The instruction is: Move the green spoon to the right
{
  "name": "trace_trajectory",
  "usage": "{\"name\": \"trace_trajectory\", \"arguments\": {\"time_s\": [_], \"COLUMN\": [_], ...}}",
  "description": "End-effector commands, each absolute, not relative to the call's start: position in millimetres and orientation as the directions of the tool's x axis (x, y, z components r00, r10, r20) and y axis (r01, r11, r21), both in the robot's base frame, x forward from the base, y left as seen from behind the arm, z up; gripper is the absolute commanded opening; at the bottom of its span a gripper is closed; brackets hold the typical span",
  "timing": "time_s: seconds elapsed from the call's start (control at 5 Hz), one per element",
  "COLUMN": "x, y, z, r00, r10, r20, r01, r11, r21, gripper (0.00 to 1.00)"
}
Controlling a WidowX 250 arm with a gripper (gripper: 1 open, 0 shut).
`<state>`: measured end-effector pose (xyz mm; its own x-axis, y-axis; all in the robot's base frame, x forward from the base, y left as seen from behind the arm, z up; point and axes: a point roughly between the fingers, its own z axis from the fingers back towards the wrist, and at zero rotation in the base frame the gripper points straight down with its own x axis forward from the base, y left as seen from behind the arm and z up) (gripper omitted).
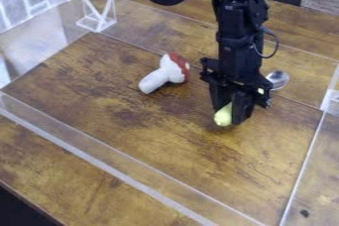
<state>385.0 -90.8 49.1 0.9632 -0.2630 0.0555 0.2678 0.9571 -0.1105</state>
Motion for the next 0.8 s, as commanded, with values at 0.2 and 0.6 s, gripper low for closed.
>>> {"name": "trace_trajectory", "arguments": {"time_s": [0.2, 0.6], "x": [398.8, 413.2], "y": [-72.5, -64.3], "z": [93.3, 89.4], "r00": [0.977, 0.982], "r10": [-0.150, -0.119], "r20": [0.152, 0.150], "r01": [0.166, 0.134], "r11": [0.981, 0.986], "r21": [-0.098, -0.096], "gripper": [0.00, 0.00]}}
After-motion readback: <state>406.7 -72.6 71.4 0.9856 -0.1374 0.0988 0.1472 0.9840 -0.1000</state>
